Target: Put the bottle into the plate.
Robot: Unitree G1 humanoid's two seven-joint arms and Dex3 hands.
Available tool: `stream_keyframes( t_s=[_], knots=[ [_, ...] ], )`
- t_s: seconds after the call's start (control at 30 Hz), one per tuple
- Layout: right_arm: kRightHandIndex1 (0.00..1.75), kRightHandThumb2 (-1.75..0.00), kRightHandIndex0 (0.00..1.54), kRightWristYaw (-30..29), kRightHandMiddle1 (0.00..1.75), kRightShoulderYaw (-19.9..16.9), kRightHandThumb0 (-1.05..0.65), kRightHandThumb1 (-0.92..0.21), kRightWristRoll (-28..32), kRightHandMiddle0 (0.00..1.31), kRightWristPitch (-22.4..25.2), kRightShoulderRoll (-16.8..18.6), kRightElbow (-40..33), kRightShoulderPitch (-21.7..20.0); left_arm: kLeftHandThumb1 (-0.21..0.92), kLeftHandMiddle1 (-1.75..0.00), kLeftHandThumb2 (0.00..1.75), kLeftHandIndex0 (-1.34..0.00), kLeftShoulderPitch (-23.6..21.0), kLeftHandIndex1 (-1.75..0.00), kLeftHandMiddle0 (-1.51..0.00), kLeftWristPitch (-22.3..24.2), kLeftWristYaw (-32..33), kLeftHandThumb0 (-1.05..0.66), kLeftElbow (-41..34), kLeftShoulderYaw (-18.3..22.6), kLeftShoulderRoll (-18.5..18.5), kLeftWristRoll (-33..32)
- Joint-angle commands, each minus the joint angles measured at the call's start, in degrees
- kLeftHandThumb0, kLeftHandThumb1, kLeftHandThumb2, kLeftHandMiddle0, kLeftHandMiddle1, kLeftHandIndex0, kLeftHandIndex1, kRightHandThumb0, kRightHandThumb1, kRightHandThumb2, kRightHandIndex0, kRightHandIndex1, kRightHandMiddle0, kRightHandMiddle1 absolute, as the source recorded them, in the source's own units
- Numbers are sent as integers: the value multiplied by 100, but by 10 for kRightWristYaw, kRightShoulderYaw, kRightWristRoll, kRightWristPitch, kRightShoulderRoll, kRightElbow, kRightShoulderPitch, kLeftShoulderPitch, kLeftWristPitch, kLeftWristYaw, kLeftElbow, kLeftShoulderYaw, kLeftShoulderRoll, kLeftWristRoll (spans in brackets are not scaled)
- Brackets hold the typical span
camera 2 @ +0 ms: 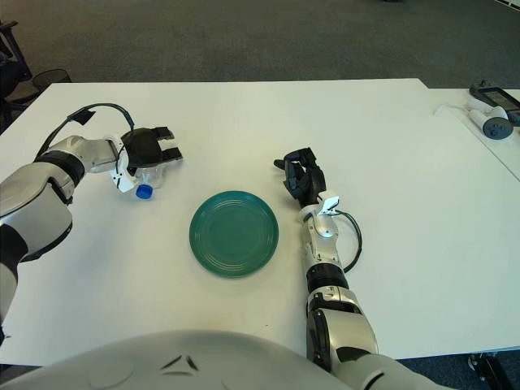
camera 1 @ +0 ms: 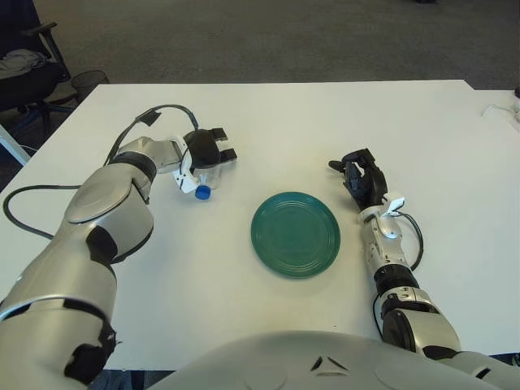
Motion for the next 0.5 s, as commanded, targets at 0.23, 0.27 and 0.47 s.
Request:
stream_keyframes(
  t_s=[0.23, 0.27, 0.47],
  knots=[
    [96, -51, 36, -11, 174, -3, -35, -92, 5, 20, 69, 5, 45, 75, 22, -155, 134, -57, 31, -166, -71, -24, -42, -1, -10, 28, 1, -46],
    [96, -51, 36, -11, 174, -3, -35, -92, 5, 20, 69, 5, 45, 75, 21, -158, 135, -57, 31, -164, -72, -25, -42, -1, -12, 28, 1, -46],
    [96, -51, 36, -9, 173, -4, -35, -92, 6, 21, 65, 5, 51, 73, 14, -166, 146, -59, 35, -163, -77, -33, -36, 0, -15, 30, 2, -48]
  ],
)
